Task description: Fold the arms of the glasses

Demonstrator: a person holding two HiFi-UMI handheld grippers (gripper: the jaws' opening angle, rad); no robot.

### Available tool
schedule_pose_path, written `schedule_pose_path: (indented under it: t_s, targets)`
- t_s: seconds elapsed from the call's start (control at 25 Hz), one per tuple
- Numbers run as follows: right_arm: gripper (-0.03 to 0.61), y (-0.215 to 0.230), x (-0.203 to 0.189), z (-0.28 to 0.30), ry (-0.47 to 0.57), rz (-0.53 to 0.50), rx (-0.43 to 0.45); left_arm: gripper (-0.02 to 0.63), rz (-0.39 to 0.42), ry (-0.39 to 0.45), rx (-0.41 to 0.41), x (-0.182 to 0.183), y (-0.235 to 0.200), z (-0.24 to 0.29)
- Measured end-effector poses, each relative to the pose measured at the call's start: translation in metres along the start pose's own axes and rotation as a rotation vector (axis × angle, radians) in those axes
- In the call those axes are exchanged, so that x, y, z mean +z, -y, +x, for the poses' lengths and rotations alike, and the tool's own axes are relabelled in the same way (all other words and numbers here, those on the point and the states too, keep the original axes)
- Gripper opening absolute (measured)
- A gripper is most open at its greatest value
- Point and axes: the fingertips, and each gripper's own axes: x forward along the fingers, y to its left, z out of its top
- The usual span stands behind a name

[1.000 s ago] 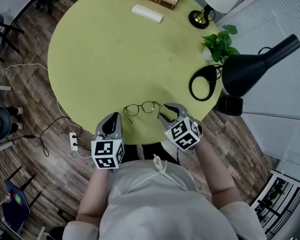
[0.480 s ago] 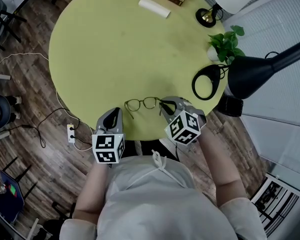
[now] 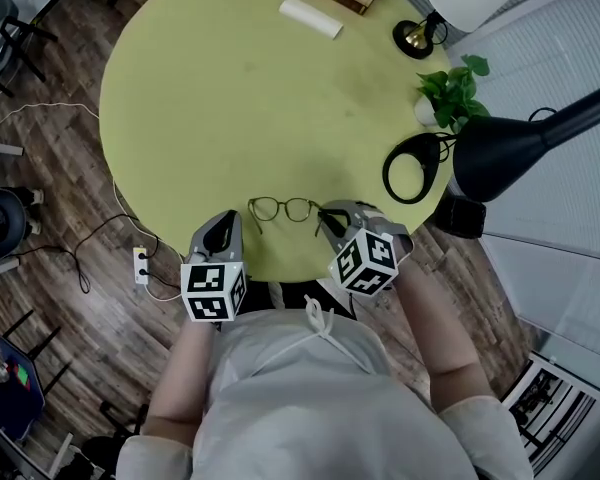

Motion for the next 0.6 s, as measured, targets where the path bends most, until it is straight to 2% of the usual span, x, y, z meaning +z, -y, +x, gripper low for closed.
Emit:
schedule_pose_path:
  t_s: [0.2,0.6]
  targets:
    - [0.015,0.0,0.001,-0.001,0.004,0.007,0.002,0.006,0.007,0.027,-0.022,0.014,0.007,0.007]
    - [0.015,0.0,-0.001,-0.002,0.012,0.02,0.006,0.006,0.055,0.008,-0.07,0.017,0.031,0.024]
